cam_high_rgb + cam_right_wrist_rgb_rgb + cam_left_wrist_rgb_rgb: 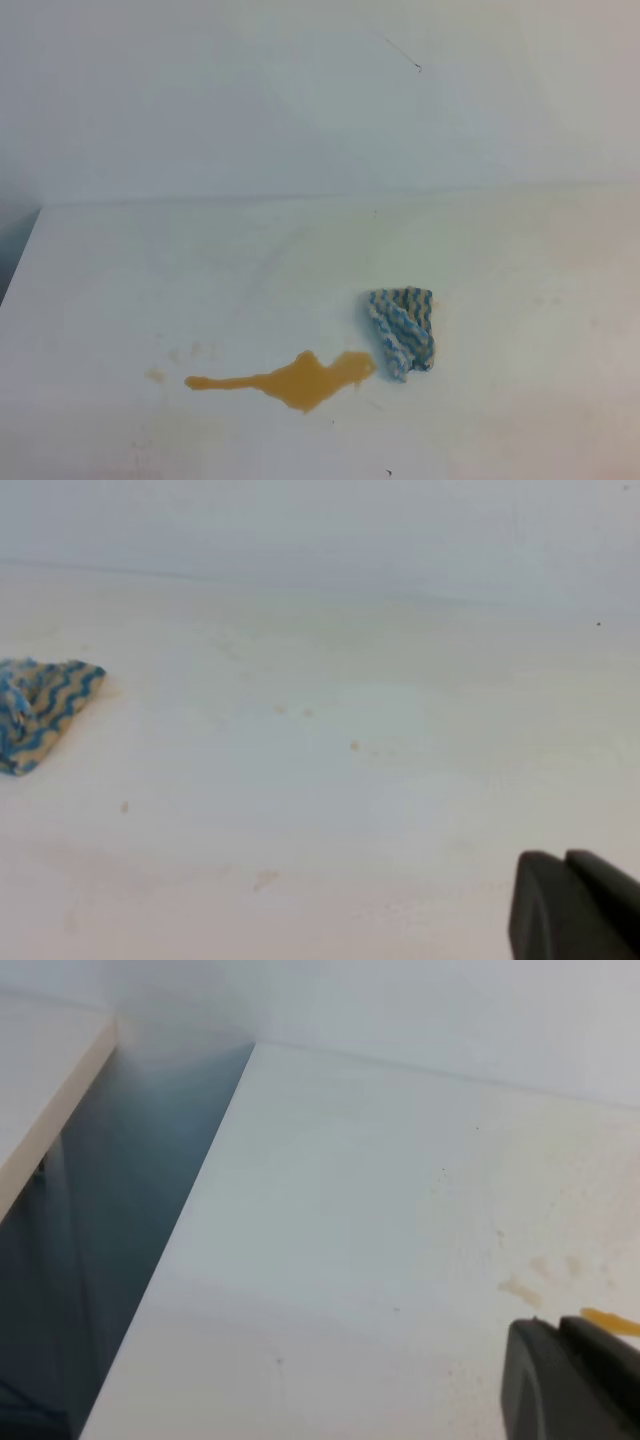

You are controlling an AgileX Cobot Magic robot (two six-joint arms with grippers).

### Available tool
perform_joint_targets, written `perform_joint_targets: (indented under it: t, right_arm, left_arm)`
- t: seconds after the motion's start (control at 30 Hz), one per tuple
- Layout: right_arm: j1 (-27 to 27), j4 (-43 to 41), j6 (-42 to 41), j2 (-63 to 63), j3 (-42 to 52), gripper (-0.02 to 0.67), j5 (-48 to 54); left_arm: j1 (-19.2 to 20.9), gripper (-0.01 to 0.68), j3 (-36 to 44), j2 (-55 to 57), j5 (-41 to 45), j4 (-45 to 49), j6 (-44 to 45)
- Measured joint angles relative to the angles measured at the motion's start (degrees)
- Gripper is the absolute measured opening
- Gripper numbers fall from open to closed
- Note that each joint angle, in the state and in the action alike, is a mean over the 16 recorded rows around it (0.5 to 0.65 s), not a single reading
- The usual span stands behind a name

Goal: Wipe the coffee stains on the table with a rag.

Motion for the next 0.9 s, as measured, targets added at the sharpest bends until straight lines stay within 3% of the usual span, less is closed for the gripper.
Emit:
perform_joint_targets:
  t: [0.3, 0.9]
  right_arm:
    - [0.0, 0.5, 0.3, 0.0, 0.0, -0.004, -5.7]
    - [0.0, 5.3, -1.0, 0.0, 0.1, -0.004, -37.8]
  left_arm:
    - [0.0, 0.001, 0.0, 0.0, 0.0, 0.1, 0.0]
    - [0.0, 0.0, -0.2, 0.0, 0.0, 0.0, 0.0]
